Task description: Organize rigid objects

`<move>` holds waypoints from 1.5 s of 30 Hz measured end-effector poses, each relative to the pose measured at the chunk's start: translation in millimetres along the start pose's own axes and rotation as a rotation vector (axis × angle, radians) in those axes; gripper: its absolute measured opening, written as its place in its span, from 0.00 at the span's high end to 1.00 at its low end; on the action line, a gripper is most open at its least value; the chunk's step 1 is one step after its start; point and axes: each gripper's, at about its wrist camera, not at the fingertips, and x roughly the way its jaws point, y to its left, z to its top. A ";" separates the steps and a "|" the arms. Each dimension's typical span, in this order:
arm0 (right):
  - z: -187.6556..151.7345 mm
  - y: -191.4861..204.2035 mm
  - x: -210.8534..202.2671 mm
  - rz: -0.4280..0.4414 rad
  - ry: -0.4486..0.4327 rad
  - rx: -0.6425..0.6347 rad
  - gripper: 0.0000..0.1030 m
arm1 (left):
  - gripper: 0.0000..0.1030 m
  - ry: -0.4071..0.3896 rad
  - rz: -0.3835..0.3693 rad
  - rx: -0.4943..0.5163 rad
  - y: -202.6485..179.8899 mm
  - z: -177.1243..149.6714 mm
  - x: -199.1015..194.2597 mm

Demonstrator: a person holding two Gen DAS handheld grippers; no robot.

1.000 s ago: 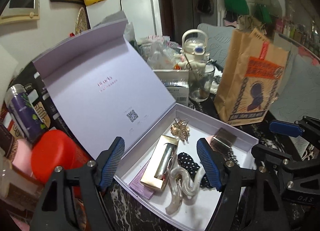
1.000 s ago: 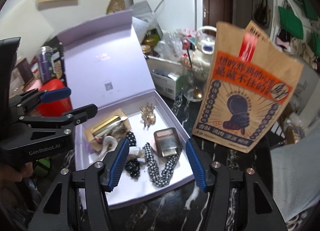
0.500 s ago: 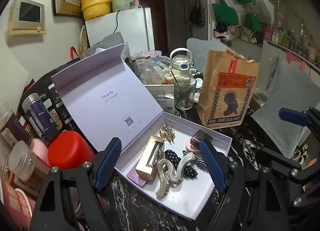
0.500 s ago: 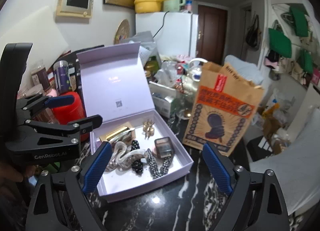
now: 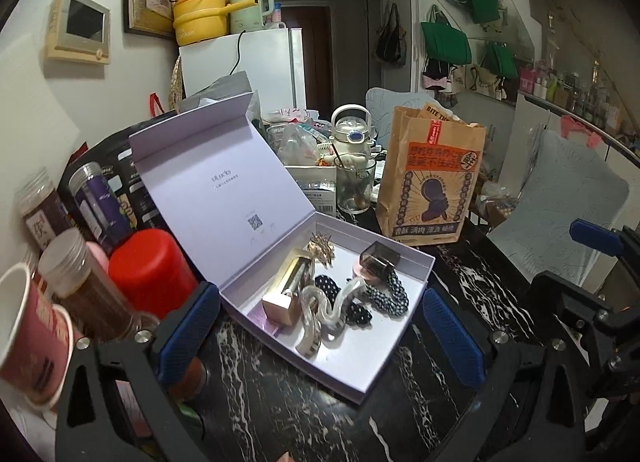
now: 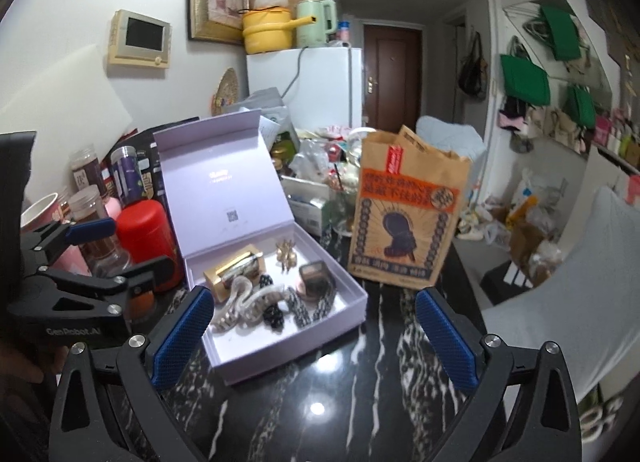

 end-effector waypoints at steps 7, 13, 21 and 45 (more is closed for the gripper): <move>-25.1 5.6 -10.7 -0.042 0.012 -0.006 0.00 | 0.00 0.026 -0.004 -0.008 -3.8 -23.6 -4.3; -42.1 9.1 -10.1 -0.031 0.019 -0.008 0.00 | 0.00 0.056 0.006 -0.001 -7.8 -44.5 -3.0; -61.5 10.6 -5.4 -0.014 0.042 0.005 0.00 | 0.00 0.072 0.015 -0.023 -4.3 -65.8 -3.0; -74.4 18.7 5.5 -0.002 0.084 -0.007 0.00 | 0.00 0.079 0.030 -0.001 -4.3 -71.9 1.0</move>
